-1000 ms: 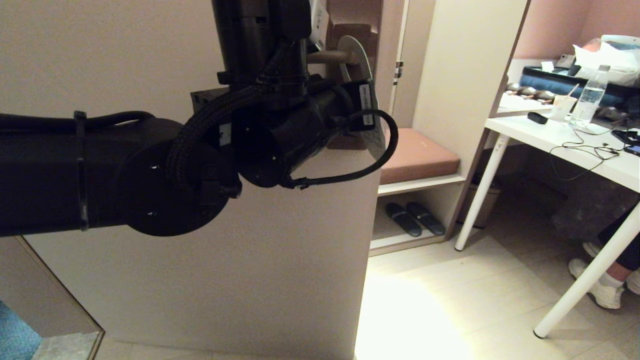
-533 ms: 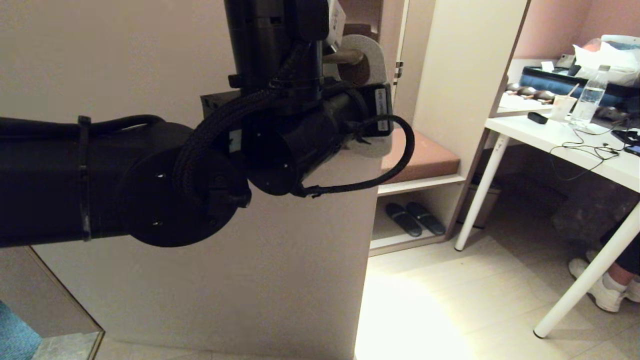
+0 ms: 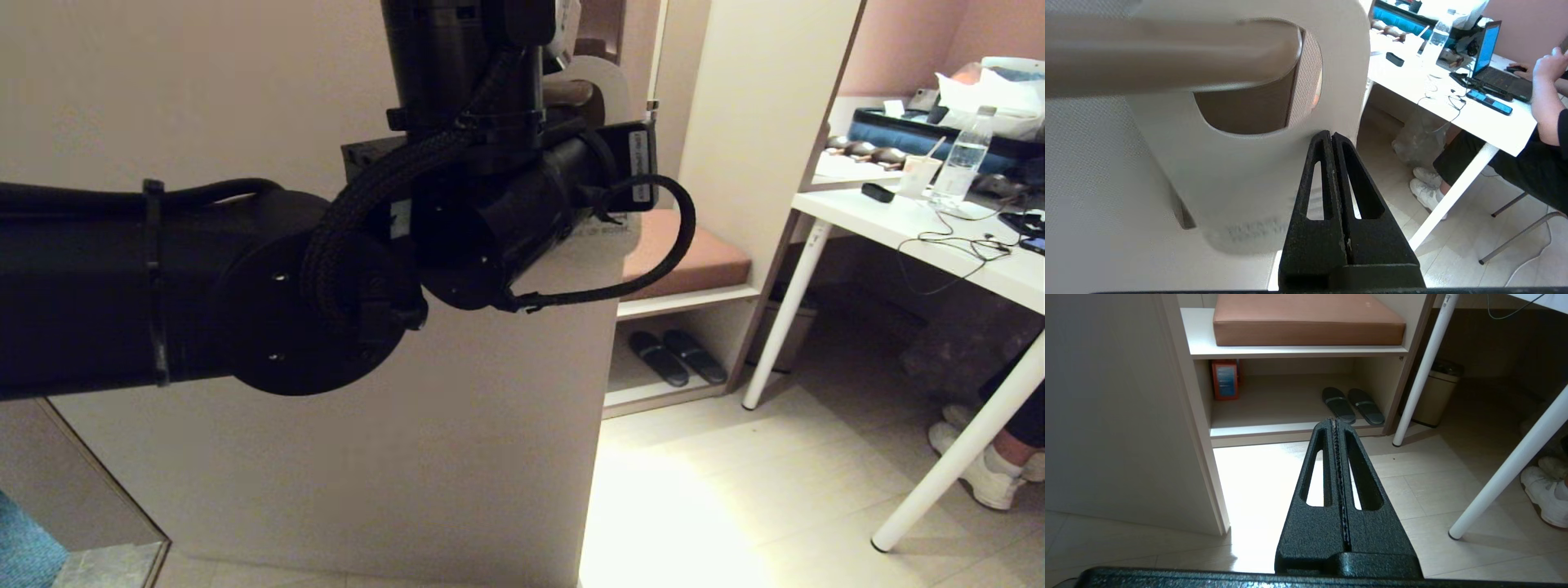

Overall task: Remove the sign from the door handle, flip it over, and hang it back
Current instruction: Hang the sign back with the other side facing out

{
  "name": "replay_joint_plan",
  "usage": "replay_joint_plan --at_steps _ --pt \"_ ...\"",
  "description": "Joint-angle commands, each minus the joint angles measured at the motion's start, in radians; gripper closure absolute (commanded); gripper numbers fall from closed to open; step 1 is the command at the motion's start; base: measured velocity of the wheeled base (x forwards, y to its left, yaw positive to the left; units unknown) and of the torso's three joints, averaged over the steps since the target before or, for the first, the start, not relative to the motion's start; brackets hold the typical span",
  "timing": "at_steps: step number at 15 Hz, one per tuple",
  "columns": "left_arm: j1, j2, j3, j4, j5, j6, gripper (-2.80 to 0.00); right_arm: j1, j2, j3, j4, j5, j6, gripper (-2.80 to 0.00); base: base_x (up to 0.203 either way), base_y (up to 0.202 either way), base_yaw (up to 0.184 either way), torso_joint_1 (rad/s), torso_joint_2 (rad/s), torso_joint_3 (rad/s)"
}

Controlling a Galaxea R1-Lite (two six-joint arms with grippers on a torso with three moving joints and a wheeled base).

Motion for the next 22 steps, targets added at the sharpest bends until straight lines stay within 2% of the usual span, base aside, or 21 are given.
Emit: replay_joint_plan --at_steps 1,17,20,22 --pt "0.000 0.015 -0.006 -0.002 0.001 -0.002 0.00 0.002 0.001 0.000 0.000 0.001 0.000 0.00 0.000 0.000 0.000 0.000 0.00 0.000" --pt "0.023 0.045 -0.026 -0.007 0.006 0.001 0.00 0.000 0.001 0.000 0.000 0.001 0.000 0.00 0.000 0.000 0.000 0.000 0.00 0.000" --pt "0.039 0.050 -0.026 -0.019 0.012 0.023 0.00 0.000 0.001 0.000 0.000 0.001 0.000 0.00 0.000 0.000 0.000 0.000 0.00 0.000" --pt "0.047 0.062 -0.026 -0.067 0.015 0.044 0.00 0.000 0.001 0.000 0.000 0.001 0.000 0.00 0.000 0.000 0.000 0.000 0.00 0.000"
